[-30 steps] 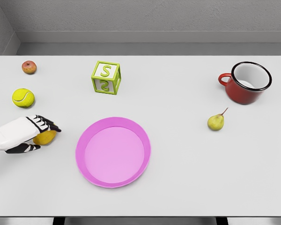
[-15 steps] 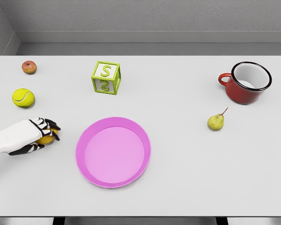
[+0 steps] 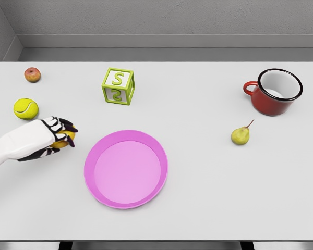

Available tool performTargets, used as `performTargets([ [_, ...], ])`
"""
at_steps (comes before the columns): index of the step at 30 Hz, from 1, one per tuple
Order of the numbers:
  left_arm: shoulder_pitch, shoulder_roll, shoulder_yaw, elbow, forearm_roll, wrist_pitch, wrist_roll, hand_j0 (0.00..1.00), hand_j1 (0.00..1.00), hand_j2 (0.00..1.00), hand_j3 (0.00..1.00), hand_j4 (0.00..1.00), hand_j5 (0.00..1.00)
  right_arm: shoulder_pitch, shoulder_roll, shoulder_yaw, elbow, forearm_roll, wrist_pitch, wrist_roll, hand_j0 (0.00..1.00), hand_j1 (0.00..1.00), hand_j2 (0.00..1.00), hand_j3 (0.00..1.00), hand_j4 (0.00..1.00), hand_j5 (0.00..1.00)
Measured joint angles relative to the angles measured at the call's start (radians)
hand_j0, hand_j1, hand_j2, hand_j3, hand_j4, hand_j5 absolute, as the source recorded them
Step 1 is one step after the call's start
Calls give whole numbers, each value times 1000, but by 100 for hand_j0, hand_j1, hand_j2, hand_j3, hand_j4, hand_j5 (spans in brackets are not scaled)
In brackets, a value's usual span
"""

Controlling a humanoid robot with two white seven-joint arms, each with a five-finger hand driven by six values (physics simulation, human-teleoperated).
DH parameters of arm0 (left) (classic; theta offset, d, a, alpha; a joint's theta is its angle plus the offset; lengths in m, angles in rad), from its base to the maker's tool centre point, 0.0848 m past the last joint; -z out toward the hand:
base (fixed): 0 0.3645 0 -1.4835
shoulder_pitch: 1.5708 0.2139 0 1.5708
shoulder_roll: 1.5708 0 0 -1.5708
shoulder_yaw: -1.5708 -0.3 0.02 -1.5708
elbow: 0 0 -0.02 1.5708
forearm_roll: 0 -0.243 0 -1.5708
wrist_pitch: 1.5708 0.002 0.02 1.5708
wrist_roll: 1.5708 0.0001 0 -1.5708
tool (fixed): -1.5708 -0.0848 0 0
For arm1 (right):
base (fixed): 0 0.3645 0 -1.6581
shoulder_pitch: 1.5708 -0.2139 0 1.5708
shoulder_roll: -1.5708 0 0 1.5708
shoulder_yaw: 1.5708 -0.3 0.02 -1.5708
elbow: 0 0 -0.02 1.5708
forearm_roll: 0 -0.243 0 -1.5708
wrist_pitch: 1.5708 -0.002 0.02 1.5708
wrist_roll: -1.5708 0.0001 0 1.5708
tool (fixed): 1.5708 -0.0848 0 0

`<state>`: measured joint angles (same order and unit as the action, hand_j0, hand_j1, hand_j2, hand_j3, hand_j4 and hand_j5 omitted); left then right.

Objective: Put the lemon on the plate with left arm

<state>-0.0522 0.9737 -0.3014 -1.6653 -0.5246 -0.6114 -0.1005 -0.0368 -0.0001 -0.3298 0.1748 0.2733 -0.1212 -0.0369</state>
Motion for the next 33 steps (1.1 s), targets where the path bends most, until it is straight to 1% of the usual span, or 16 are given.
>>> performTargets([
  [6, -3, -22, -2, -45, -10, 0, -7, 55, 55, 55, 55, 55, 55, 0, 0, 0, 0, 0, 0, 0, 100, 100, 100, 100, 100, 100],
  [15, -23, -67, -7, -79, -20, 0, -35, 53, 53, 53, 53, 53, 53, 0, 0, 0, 0, 0, 0, 0, 100, 100, 100, 100, 100, 100],
  [23, -25, -125, -9, -84, -64, 0, -58, 53, 53, 53, 53, 53, 53, 2, 0, 0, 0, 0, 0, 0, 100, 100, 100, 100, 100, 100],
  [28, -28, -163, -29, -93, -113, 0, -59, 54, 54, 54, 54, 54, 54, 0, 0, 0, 0, 0, 0, 0, 100, 100, 100, 100, 100, 100],
  [33, -32, -192, -54, -98, -133, 0, -67, 54, 54, 54, 54, 54, 54, 0, 0, 0, 0, 0, 0, 0, 100, 100, 100, 100, 100, 100],
])
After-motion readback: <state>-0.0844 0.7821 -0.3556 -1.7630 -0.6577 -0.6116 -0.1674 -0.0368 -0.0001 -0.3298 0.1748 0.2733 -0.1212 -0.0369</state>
